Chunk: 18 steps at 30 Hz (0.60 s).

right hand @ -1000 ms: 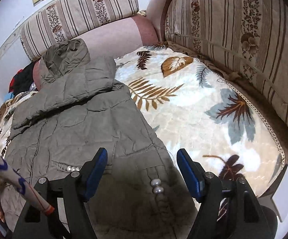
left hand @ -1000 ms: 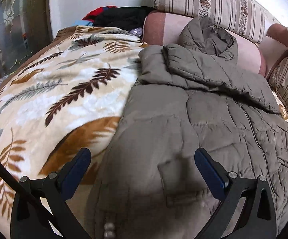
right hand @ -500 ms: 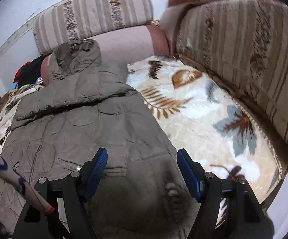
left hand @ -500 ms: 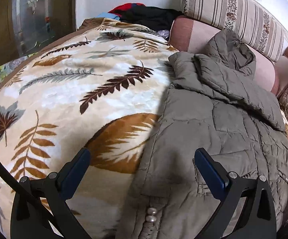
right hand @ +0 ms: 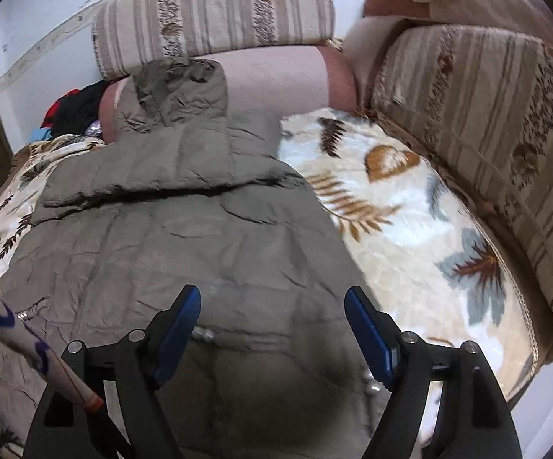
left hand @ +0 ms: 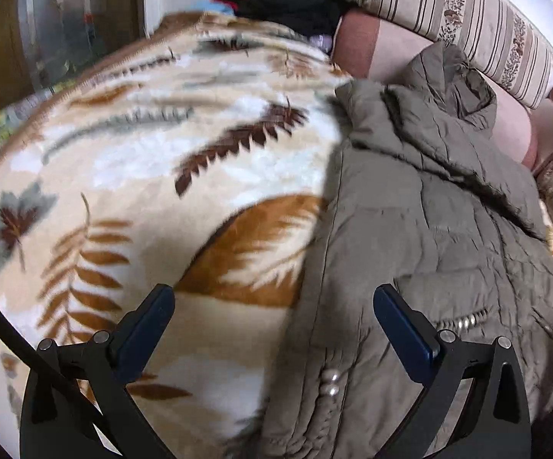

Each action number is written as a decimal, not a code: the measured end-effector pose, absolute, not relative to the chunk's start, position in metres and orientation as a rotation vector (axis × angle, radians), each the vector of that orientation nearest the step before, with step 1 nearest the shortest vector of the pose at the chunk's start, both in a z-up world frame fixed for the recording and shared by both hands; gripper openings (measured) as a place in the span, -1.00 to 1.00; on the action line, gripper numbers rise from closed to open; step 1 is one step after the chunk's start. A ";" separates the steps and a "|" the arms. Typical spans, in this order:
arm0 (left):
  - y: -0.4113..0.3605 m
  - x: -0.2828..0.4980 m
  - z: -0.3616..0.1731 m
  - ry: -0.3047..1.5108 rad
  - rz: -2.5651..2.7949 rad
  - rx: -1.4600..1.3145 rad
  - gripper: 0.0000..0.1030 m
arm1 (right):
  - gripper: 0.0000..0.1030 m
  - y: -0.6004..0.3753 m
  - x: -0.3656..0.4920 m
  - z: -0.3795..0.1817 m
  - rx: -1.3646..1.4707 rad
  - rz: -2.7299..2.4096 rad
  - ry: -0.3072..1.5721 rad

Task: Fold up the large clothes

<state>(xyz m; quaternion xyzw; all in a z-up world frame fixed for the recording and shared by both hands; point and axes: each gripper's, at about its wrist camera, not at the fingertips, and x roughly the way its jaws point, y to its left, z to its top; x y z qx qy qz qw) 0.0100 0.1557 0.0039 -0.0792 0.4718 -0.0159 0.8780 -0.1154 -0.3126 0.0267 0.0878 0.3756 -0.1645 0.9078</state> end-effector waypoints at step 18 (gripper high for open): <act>0.112 -0.006 -0.031 1.126 -0.331 -0.280 0.36 | 0.24 -0.392 -0.144 -0.033 0.570 -0.203 0.927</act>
